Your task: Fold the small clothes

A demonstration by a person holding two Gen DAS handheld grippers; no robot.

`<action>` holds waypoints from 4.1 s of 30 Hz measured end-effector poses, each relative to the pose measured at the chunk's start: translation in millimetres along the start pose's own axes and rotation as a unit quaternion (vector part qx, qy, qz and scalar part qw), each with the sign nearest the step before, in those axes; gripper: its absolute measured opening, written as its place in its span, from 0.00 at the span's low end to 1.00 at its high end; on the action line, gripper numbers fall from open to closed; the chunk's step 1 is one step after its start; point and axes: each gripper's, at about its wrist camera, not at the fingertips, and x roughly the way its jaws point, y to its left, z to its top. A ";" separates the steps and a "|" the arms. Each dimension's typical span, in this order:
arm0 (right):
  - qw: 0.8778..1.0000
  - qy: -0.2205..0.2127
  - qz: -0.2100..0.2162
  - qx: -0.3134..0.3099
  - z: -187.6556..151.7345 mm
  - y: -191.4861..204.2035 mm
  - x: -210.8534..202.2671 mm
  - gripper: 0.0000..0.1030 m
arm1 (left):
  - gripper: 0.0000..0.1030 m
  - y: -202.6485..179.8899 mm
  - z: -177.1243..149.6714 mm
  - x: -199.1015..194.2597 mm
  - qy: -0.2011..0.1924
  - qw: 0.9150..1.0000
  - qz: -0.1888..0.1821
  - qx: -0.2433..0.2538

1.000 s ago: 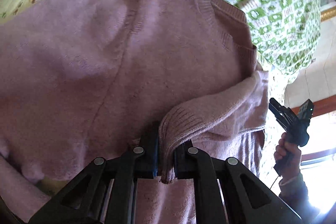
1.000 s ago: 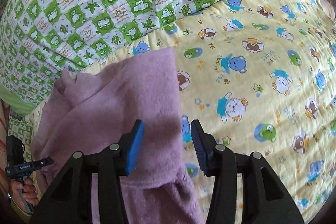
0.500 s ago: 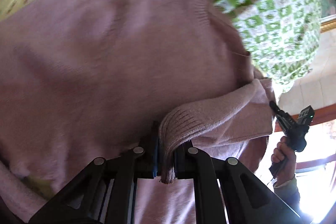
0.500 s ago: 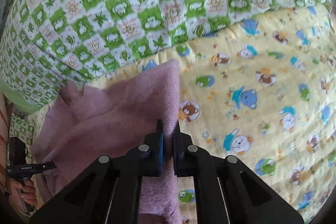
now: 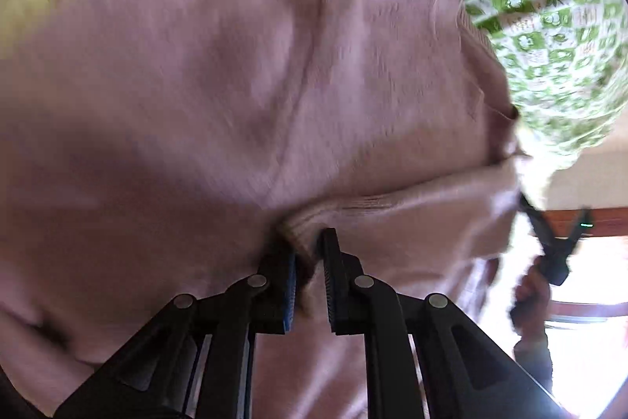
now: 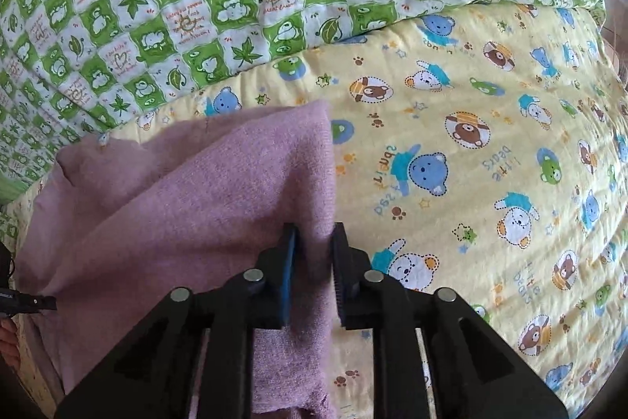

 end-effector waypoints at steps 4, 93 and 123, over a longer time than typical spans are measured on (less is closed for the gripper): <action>1.000 -0.020 -0.001 0.024 -3.1 -5.6 -23.5 0.39 | 0.31 -18.3 -20.3 -19.4 -0.040 0.997 0.062 0.035; 0.970 -0.007 0.060 -0.236 -103.6 196.6 -44.6 0.08 | 0.64 24.0 -137.0 -29.3 -0.246 0.929 0.262 -0.090; 0.937 -0.036 -0.087 -0.337 -123.0 105.8 -18.8 0.43 | 0.57 76.1 -144.2 -26.7 -0.227 0.938 0.160 -0.208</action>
